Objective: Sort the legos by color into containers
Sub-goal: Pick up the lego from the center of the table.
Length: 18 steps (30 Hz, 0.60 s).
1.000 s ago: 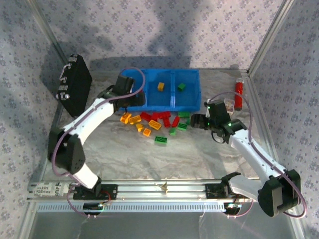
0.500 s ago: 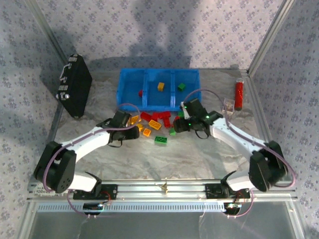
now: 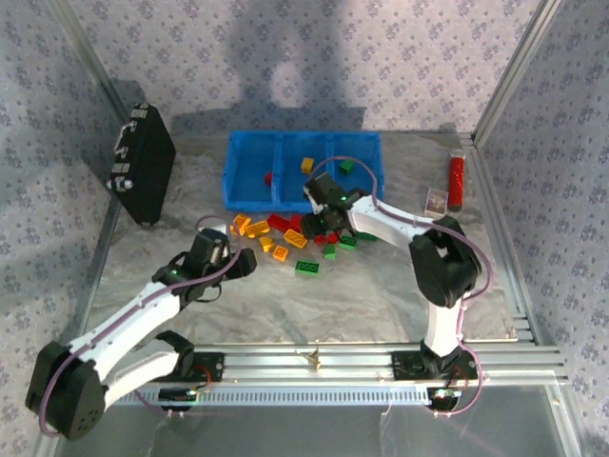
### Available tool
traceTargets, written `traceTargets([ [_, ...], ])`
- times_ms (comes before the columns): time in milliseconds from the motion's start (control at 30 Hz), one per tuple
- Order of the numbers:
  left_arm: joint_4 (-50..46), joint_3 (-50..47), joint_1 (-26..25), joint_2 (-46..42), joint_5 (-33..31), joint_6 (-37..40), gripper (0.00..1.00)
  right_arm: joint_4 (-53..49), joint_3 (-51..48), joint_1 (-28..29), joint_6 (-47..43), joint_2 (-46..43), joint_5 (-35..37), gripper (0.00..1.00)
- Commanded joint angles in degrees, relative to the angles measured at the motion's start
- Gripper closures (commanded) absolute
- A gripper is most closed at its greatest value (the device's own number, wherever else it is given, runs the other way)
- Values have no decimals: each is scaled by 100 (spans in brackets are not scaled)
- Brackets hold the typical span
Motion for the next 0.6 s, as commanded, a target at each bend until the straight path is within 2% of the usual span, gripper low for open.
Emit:
traceTargets([
  [0, -473, -112, -5, -355, -69, -162, 27, -345, 353, 31, 175, 349, 515, 42],
  [167, -543, -211, -3, -650, -109, -200, 28, -452, 516, 28, 334, 620, 567, 43],
  [567, -608, -79, 10, -580, -204, -31, 28, -446, 559, 105, 482, 1087, 699, 44],
])
